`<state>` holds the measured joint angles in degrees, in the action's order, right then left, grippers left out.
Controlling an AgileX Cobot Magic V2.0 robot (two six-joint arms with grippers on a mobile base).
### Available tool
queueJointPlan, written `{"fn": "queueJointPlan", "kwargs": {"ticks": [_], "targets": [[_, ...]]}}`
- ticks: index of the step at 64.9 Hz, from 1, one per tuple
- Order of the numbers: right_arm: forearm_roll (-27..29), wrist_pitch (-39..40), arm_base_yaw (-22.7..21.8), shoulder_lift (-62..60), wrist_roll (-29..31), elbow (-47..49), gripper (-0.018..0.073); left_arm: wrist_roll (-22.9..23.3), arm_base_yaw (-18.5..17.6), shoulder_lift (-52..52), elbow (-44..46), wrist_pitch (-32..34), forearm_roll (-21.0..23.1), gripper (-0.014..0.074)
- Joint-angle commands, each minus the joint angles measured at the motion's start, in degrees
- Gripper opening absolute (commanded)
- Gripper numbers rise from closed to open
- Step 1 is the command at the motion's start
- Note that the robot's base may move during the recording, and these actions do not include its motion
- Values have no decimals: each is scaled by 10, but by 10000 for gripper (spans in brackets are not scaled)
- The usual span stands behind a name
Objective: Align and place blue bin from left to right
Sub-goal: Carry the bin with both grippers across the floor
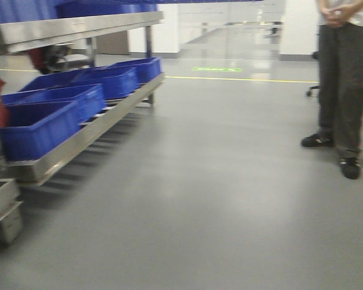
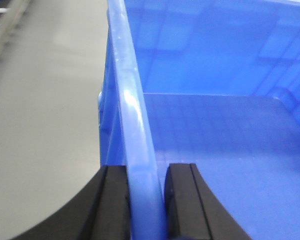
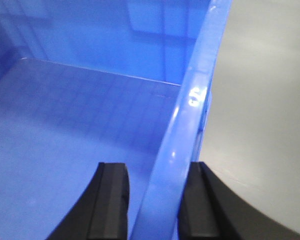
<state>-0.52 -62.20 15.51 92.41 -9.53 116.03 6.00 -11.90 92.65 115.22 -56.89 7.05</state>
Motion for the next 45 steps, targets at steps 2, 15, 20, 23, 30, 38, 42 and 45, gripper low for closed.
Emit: {"fn": "queueJointPlan", "kwargs": {"ticks": [2, 15, 20, 23, 30, 38, 42, 45], "targets": [[5, 53, -1, -7, -7, 6, -70, -8, -5, -15, 10, 43, 42, -111], [5, 53, -1, -7, -7, 6, -70, -8, -5, -15, 10, 43, 42, -111], [5, 53, -1, -7, -7, 6, -70, -8, -5, -15, 10, 43, 42, -111], [5, 53, -1, -7, -7, 6, -70, -8, -5, -15, 10, 43, 42, -111], [5, 53, -1, -7, -7, 6, -70, -8, -5, -15, 10, 43, 42, -111], [5, 53, -1, -7, -7, 6, -70, -8, -5, -15, 10, 43, 42, -111], [5, 53, -1, -7, -7, 6, -70, -8, -5, -15, 10, 43, 42, -111], [5, 53, -1, -7, -7, 6, -70, -8, -5, -15, 10, 43, 42, -111]]}}
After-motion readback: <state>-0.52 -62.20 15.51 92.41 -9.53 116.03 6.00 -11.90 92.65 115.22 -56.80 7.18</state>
